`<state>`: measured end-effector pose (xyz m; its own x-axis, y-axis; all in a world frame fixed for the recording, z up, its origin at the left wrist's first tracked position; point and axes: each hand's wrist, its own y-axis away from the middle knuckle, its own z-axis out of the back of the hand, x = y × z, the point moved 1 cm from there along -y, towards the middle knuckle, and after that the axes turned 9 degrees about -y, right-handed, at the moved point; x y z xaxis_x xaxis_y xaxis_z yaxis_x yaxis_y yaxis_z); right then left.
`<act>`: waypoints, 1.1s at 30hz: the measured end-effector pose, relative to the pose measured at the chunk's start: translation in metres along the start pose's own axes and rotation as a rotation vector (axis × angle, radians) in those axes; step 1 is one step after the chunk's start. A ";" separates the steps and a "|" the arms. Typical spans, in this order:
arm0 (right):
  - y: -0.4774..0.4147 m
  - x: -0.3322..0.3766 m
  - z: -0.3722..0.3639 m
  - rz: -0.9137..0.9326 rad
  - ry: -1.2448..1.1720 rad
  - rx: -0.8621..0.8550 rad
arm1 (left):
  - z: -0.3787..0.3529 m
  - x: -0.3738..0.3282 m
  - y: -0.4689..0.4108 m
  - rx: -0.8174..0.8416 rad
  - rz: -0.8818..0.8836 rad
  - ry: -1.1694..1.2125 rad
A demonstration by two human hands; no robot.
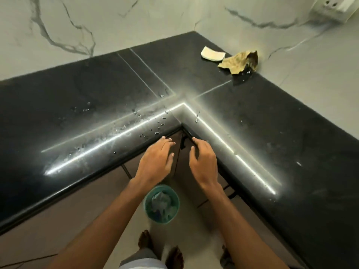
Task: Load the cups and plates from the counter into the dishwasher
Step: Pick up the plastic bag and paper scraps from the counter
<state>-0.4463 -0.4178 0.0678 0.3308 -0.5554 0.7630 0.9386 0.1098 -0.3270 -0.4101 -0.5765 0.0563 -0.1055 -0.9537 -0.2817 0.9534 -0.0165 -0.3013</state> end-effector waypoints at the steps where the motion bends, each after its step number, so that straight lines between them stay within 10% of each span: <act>1: -0.010 0.004 0.001 0.008 0.006 -0.014 | 0.006 0.001 -0.010 -0.012 -0.001 -0.009; 33: -0.323 -0.035 0.009 0.029 0.213 -0.126 | 0.009 0.033 -0.366 -0.004 -0.210 0.006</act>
<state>-0.7596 -0.4263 0.1521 0.3169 -0.7163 0.6217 0.9050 0.0322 -0.4242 -0.7603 -0.6047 0.1653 -0.3037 -0.9276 -0.2176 0.9091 -0.2138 -0.3576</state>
